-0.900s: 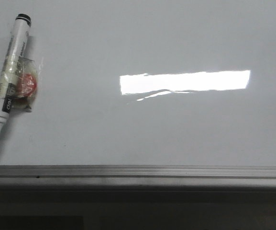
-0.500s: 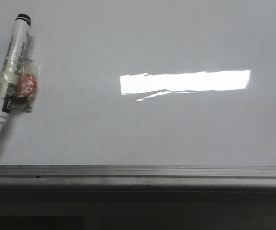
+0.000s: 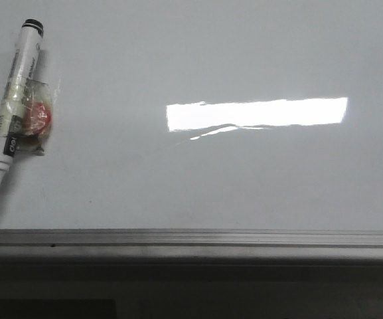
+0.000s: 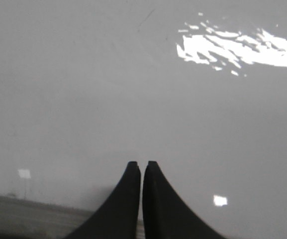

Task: Write number 3 on whiteboard

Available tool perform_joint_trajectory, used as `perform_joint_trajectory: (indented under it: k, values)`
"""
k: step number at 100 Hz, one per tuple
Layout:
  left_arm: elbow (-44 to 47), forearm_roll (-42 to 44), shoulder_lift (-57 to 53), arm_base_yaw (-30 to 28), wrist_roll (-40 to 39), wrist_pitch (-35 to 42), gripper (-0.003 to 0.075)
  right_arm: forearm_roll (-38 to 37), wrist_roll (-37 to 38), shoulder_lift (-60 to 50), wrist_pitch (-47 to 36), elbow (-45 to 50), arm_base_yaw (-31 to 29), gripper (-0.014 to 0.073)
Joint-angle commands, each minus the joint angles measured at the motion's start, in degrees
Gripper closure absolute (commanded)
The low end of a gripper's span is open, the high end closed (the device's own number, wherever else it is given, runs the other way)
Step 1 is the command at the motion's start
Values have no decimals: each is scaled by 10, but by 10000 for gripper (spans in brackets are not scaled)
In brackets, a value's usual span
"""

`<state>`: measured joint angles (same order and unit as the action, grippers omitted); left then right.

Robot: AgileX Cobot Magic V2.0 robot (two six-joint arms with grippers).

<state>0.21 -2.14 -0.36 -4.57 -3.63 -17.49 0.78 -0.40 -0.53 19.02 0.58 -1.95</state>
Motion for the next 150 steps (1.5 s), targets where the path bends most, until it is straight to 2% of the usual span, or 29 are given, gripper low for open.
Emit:
perform_joint_trajectory:
  k: [1, 11, 28, 37, 46, 58, 67, 74, 82, 100, 105, 112, 121, 130, 150]
  values:
    - [20, -7, -14, -2, -4, 78, 741, -8, -2, -10, -8, 14, -3, 648]
    - [20, -7, -14, -2, -4, 90, 741, -8, -2, -10, -11, 14, -3, 648]
    - [20, -16, -14, -2, -4, 95, 741, -8, -2, -9, -65, 14, -3, 648]
    - [20, -58, -14, -2, -4, 137, 741, 23, 23, -9, -86, 14, -3, 648]
    - [9, -45, -13, -2, 0, 163, 741, 76, 26, -8, -91, 14, -3, 648]
    - [-26, -27, 4, -2, -1, 115, 741, 149, 26, 6, -92, 13, -3, 648]
    - [-81, -65, 33, -2, -6, 62, 741, 219, 26, 27, -81, -6, -3, 648]
    - [-132, -63, 62, -2, -5, 8, 741, 220, 22, 43, -56, -36, -3, 648]
    - [-177, -56, 97, -2, -5, -37, 741, 205, -20, 62, -30, -70, -3, 648]
    - [-211, -50, 141, -2, 1, -42, 740, 205, -36, 95, -26, -120, -3, 648]
    - [-210, -50, 147, -2, 26, -42, 736, 205, -36, 100, -19, -125, -3, 648]
    - [-210, -56, 157, -2, 75, -44, 683, 205, -36, 101, -16, -126, -3, 648]
    - [-210, -57, 170, -2, 90, -28, 538, 205, -36, 101, -15, -126, -3, 648]
    - [-200, -64, 186, -2, 90, 36, 420, 205, -36, 101, -17, -126, -3, 648]
    - [-191, -84, 213, 10, 114, 112, 410, 272, -24, 99, -17, -126, -3, 648]
